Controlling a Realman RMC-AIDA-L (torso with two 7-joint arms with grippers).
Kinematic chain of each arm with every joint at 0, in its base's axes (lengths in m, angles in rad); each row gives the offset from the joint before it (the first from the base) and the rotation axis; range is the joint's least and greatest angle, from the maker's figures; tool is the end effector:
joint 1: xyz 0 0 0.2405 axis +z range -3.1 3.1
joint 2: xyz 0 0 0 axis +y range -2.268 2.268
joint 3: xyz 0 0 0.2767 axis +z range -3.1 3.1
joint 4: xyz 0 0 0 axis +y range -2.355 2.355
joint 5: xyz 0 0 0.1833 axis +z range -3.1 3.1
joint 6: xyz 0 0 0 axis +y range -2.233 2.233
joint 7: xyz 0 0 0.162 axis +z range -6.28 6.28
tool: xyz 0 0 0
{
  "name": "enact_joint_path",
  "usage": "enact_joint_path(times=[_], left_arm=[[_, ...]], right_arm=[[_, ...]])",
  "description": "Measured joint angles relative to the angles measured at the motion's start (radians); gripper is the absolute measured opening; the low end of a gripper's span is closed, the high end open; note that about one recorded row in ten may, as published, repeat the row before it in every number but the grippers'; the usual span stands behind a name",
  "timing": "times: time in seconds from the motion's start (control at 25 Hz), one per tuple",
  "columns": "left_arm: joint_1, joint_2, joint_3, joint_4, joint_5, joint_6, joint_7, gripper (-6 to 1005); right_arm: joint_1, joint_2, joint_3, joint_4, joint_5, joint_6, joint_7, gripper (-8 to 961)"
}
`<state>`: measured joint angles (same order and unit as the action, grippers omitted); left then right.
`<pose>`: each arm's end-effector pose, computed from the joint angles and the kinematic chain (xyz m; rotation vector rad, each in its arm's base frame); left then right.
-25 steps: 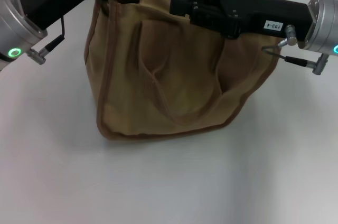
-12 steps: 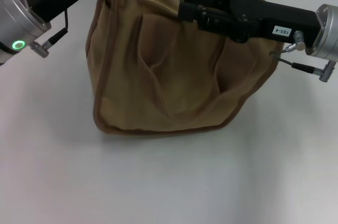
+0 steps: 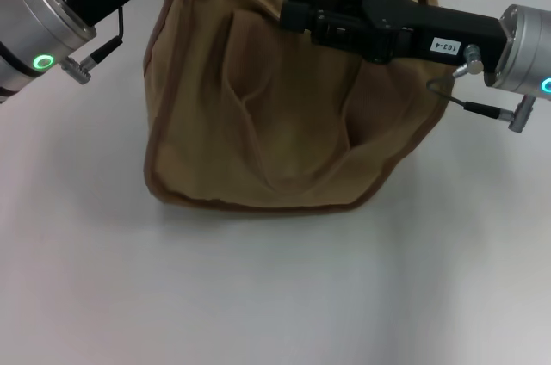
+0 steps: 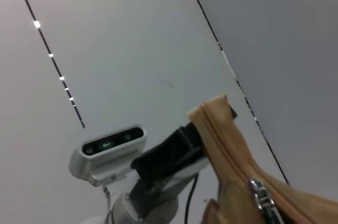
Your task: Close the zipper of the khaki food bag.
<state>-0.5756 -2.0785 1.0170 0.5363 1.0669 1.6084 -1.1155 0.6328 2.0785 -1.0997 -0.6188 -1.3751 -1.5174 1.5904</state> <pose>-0.1563 0.3502 0.0185 -2.2826 -0.2113 -1.5294 0.1465 0.3481 -0.0304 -2.7235 0.7045 1.2842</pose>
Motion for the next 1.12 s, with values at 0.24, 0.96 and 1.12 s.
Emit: enact_joint_path(times=[0.24, 0.96, 1.12], left_arm=[[-0.002, 0.000, 0.003, 0.020, 0.000, 0.000, -0.003, 127], [-0.020, -0.002, 0.023, 0.020, -0.005, -0.034, -0.003, 130], [-0.024, -0.002, 0.023, 0.020, -0.005, -0.035, -0.003, 131]], right_arm=[[0.000, -0.001, -0.001, 0.015, -0.003, 0.054, 0.030, 526], [0.067, 0.002, -0.019, 0.041, -0.018, 0.076, 0.024, 526], [0.071, 0.003, -0.017, 0.039, -0.014, 0.074, 0.021, 524]])
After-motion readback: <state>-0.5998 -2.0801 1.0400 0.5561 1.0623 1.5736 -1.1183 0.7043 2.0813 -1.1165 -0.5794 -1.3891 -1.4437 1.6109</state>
